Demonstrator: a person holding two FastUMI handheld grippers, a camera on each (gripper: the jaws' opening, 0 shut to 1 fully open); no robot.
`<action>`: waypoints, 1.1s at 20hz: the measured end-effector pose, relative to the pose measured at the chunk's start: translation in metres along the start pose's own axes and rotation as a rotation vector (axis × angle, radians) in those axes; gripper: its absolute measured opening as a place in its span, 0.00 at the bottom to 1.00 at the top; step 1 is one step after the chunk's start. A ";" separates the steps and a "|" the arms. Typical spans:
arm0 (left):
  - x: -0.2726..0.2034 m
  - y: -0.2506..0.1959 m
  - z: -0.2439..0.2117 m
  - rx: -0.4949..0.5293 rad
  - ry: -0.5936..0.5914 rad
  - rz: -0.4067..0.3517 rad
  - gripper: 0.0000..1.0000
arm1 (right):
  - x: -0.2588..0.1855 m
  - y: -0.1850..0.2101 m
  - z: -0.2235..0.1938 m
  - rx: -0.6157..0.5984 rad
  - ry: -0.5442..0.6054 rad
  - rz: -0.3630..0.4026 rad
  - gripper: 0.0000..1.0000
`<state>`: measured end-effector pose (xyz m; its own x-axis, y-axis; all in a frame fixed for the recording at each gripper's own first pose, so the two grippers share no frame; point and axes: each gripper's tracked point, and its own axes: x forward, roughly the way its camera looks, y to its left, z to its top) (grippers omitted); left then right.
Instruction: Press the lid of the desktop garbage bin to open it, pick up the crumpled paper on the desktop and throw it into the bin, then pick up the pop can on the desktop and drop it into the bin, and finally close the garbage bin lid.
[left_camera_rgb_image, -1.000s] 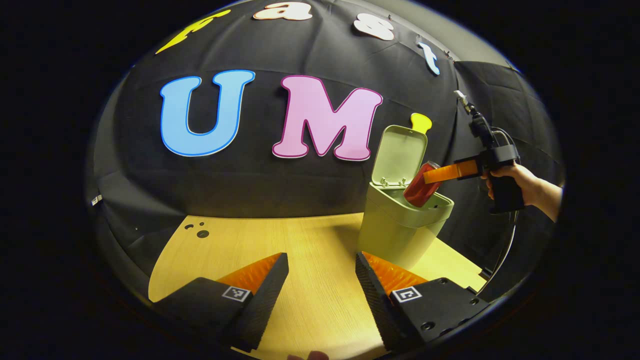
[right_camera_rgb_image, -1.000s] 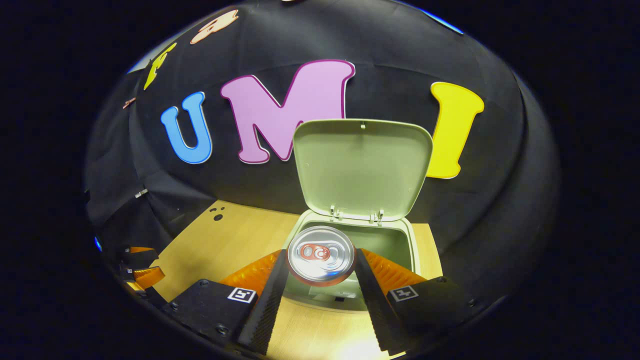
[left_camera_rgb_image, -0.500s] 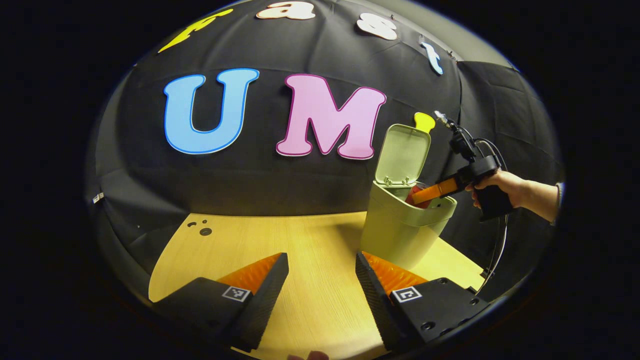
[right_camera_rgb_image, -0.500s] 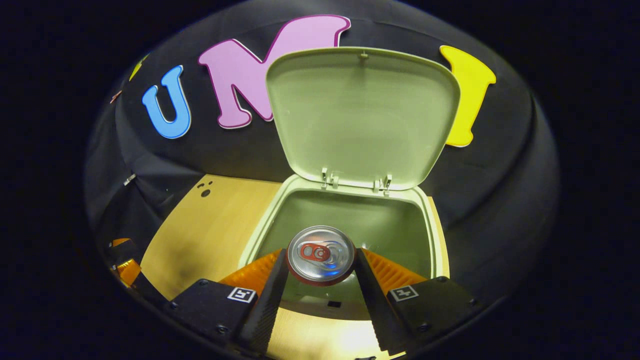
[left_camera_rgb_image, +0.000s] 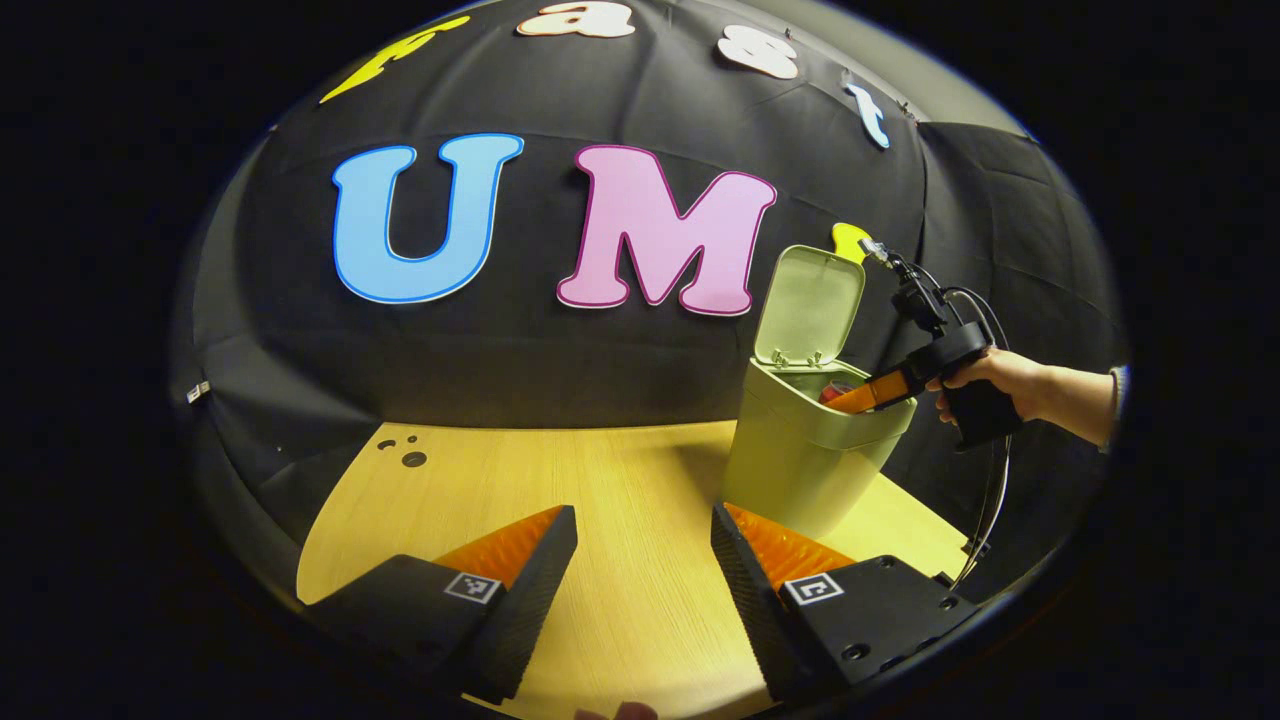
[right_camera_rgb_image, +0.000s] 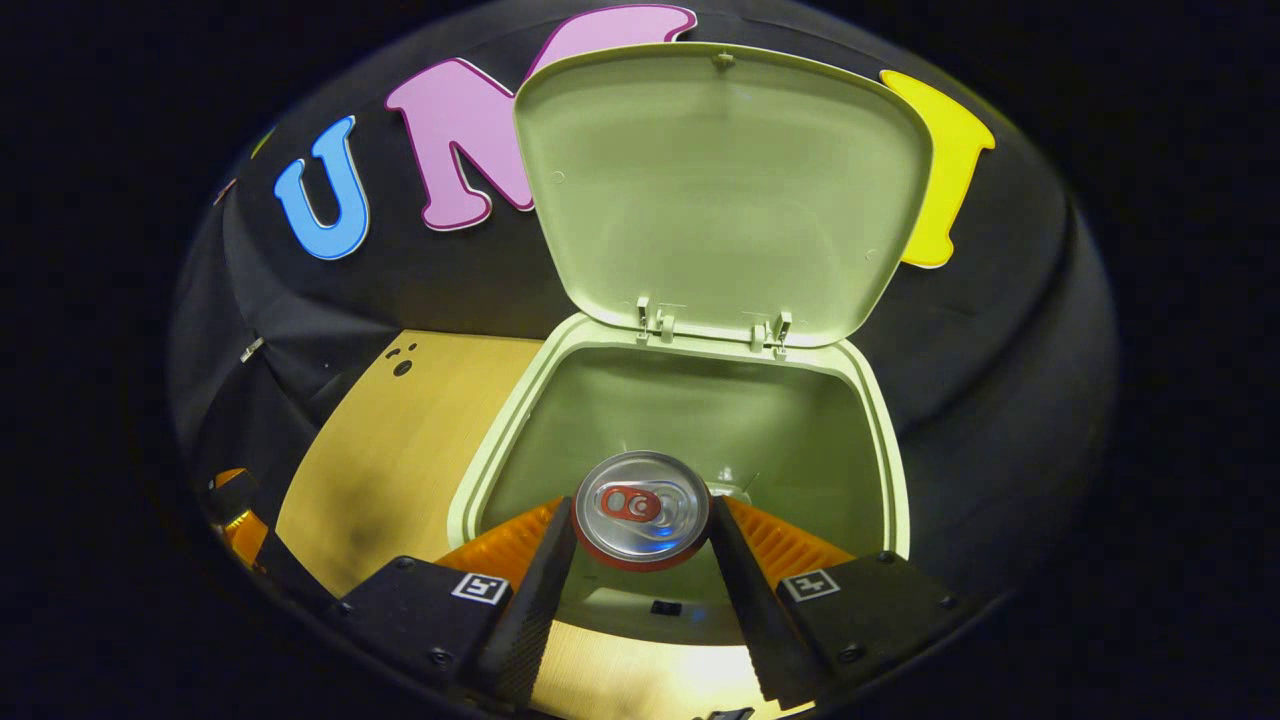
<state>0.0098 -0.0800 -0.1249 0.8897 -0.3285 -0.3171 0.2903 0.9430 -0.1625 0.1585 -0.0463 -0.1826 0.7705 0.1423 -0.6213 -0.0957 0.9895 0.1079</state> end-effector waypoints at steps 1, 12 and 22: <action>0.000 0.000 0.000 0.001 0.000 0.000 0.88 | 0.000 0.000 0.000 0.000 0.000 0.000 0.83; -0.003 0.002 0.001 0.006 0.000 -0.003 0.88 | -0.006 -0.001 0.001 -0.001 -0.017 0.005 0.84; -0.006 0.003 -0.001 0.004 0.000 0.001 0.87 | -0.072 0.014 0.065 0.054 -0.228 0.059 0.94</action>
<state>0.0049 -0.0747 -0.1241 0.8900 -0.3278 -0.3170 0.2912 0.9435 -0.1582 0.1421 -0.0440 -0.0858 0.8874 0.1844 -0.4226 -0.1155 0.9762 0.1834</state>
